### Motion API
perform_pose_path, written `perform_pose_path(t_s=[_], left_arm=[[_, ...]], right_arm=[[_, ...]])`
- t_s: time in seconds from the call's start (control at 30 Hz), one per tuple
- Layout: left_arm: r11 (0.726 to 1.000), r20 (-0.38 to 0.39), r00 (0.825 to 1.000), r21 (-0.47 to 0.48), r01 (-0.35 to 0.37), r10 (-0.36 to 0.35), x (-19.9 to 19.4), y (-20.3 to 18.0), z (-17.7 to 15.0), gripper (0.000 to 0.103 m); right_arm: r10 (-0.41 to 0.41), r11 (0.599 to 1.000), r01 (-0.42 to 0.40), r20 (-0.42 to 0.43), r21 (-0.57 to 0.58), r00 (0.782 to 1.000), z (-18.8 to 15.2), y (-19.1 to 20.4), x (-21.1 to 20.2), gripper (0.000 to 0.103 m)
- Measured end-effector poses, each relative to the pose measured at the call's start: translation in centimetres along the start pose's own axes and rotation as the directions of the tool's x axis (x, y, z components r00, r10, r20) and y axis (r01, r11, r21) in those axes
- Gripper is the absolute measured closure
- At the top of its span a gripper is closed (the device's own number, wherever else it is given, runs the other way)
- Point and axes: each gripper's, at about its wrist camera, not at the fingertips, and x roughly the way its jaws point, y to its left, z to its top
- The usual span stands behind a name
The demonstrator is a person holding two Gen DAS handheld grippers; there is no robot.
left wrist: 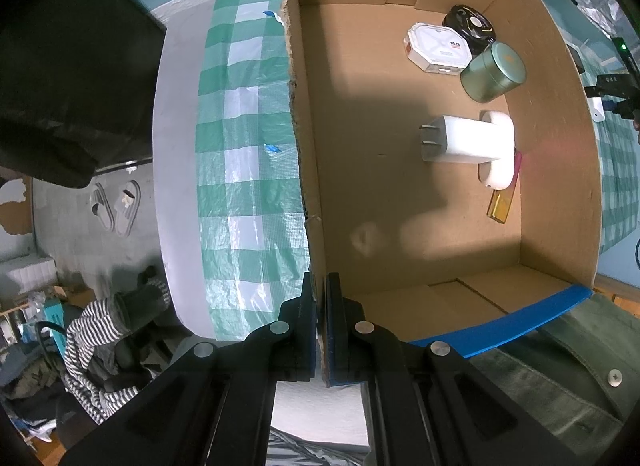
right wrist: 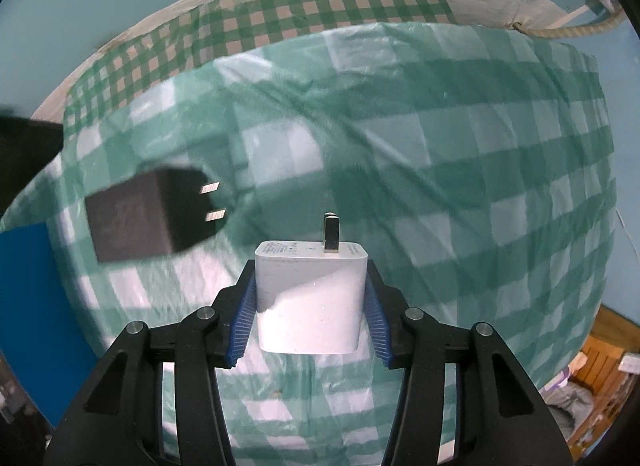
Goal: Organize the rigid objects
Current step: 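Lift the white charger with the right gripper and carry it over the box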
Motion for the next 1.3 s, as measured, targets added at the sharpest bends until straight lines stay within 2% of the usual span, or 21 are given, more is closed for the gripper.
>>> perform_pose_path(t_s=[0.43, 0.73, 0.93, 1.3], left_arm=[[1.000, 0.003, 1.000, 0.006, 0.000, 0.000, 0.0, 0.0, 0.0, 0.099], [1.000, 0.006, 1.000, 0.013, 0.000, 0.000, 0.1, 0.0, 0.0, 0.099], [1.000, 0.007, 1.000, 0.013, 0.004, -0.004, 0.2, 0.0, 0.0, 0.099], [1.000, 0.011, 1.000, 0.011, 0.008, -0.009, 0.2, 0.0, 0.0, 0.099]], right_arm=[[0.039, 0.986, -0.038, 0.005, -0.163, 0.999, -4.4, 4.4, -3.6, 0.054], [0.101, 0.943, -0.085, 0.036, -0.321, 0.994, -7.0, 10.4, -7.6, 0.054], [0.140, 0.897, -0.108, 0.043, -0.428, 0.989, -8.6, 14.4, -9.9, 0.054], [0.169, 0.777, -0.107, 0.042, -0.620, 0.985, -11.3, 21.9, -12.2, 0.054]])
